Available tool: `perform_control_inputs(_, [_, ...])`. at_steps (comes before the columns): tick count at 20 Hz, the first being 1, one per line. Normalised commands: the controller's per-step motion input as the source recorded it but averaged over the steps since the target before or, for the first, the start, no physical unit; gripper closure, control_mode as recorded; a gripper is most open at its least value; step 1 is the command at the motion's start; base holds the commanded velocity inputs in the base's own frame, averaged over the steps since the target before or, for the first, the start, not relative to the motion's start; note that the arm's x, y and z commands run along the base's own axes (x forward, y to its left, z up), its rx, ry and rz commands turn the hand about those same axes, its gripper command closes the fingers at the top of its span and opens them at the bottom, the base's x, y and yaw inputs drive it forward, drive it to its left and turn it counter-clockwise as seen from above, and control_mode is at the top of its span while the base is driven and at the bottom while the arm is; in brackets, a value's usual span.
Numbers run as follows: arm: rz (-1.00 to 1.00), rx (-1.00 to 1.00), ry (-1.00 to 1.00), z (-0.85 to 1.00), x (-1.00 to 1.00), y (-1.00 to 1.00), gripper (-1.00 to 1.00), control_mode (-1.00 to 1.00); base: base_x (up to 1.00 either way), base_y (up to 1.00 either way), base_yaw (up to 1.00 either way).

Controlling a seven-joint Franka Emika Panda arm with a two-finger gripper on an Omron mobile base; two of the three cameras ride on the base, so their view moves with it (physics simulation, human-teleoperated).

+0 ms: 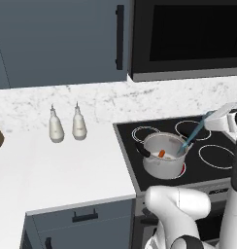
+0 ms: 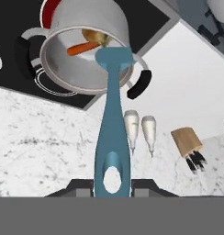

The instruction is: Put the onion and carrot in the pot. Retrieve the spatula and lightly stir the vegetables in the pot.

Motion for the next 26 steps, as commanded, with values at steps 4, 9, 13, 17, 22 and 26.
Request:
perform_control_inputs(4, [-0.13,0.10,0.15,-0.35,0.30,0.01,1.00,-1.00,0.00,0.00,0.00])
perform_control_inputs(9, [-0.13,0.10,0.14,-0.24,0.22,0.15,1.00,-1.00,0.00,0.00,0.00])
perform_control_inputs(13, [-0.12,0.09,0.09,-0.18,0.16,0.26,1.00,-1.00,0.00,0.00,0.00])
perform_control_inputs(17, [-0.14,0.10,0.01,0.02,0.18,0.21,1.00,-1.00,0.00,0.00,0.00])
perform_control_inputs(22, [-0.14,0.10,0.00,0.07,0.19,0.13,1.00,-1.00,0.00,0.00,0.00])
perform_control_inputs(26, [-0.15,0.06,0.11,-0.37,0.45,0.07,1.00,-1.00,0.00,0.00,0.00])
